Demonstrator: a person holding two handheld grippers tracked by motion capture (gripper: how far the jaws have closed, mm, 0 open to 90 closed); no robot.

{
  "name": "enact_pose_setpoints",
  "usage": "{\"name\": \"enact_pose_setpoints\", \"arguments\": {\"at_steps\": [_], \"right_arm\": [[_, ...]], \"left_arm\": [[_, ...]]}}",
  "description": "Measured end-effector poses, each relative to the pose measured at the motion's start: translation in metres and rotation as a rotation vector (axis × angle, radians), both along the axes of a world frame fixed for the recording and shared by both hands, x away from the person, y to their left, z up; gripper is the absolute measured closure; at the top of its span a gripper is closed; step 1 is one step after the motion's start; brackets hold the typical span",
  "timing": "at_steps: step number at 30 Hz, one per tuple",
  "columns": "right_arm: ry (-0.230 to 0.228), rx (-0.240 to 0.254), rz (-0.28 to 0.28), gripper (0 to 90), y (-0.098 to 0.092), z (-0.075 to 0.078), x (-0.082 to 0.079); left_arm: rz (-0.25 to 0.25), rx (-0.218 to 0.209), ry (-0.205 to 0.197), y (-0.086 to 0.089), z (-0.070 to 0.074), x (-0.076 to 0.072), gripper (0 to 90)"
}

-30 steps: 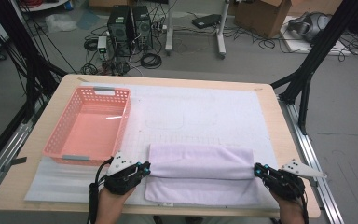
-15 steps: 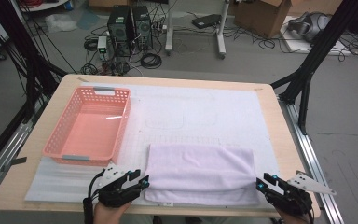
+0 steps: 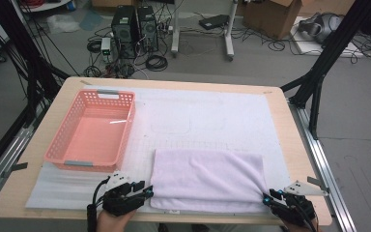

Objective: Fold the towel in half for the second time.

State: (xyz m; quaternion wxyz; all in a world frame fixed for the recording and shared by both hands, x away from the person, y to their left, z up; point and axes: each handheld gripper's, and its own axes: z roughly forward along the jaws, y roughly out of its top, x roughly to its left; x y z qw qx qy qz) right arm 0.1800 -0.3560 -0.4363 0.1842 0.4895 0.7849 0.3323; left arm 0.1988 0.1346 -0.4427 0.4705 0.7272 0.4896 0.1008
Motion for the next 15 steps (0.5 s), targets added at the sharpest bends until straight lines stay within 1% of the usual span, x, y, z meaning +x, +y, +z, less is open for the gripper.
{"name": "enact_pose_setpoints", "arguments": {"at_steps": [2,4,5,6,7,8,9,10,13,14,15], "right_arm": [[0.002,-0.027,0.006,64.0,-0.001,0.001,-0.002],[-0.009,-0.045,0.001,63.7,-0.001,0.006,-0.005],[-0.024,-0.032,-0.008,63.7,-0.002,0.008,-0.006],[-0.036,0.006,-0.016,64.0,-0.004,0.011,-0.009],[-0.05,0.042,-0.022,64.5,-0.005,0.014,-0.011],[-0.062,0.063,-0.022,65.0,-0.006,0.016,-0.013],[-0.063,0.073,-0.019,65.4,-0.006,0.017,-0.015],[-0.058,0.076,-0.017,65.5,-0.005,0.016,-0.016],[-0.014,0.066,0.0,65.9,-0.002,0.007,-0.015],[0.002,0.063,0.003,66.4,-0.001,0.004,-0.014],[0.013,0.065,0.006,67.8,-0.001,0.001,-0.013]], "left_arm": [[0.0,-0.007,-0.005,0.001,0.001,-0.001,59.1],[-0.005,-0.02,-0.014,0.001,0.003,-0.003,58.9],[-0.011,-0.02,-0.017,0.001,0.004,-0.004,58.7],[-0.017,-0.026,-0.016,0.0,0.004,-0.004,58.6],[-0.022,-0.023,-0.016,-0.001,0.004,-0.005,58.5],[-0.027,-0.019,-0.013,-0.002,0.003,-0.005,58.5],[-0.035,-0.019,-0.009,-0.003,0.002,-0.005,59.3],[-0.045,-0.011,-0.005,-0.004,0.001,-0.006,61.8],[-0.065,0.022,0.017,-0.008,-0.004,-0.008,69.8],[-0.071,0.049,0.018,-0.01,-0.005,-0.008,73.2],[-0.073,0.067,0.015,-0.012,-0.006,-0.009,78.2]]}}
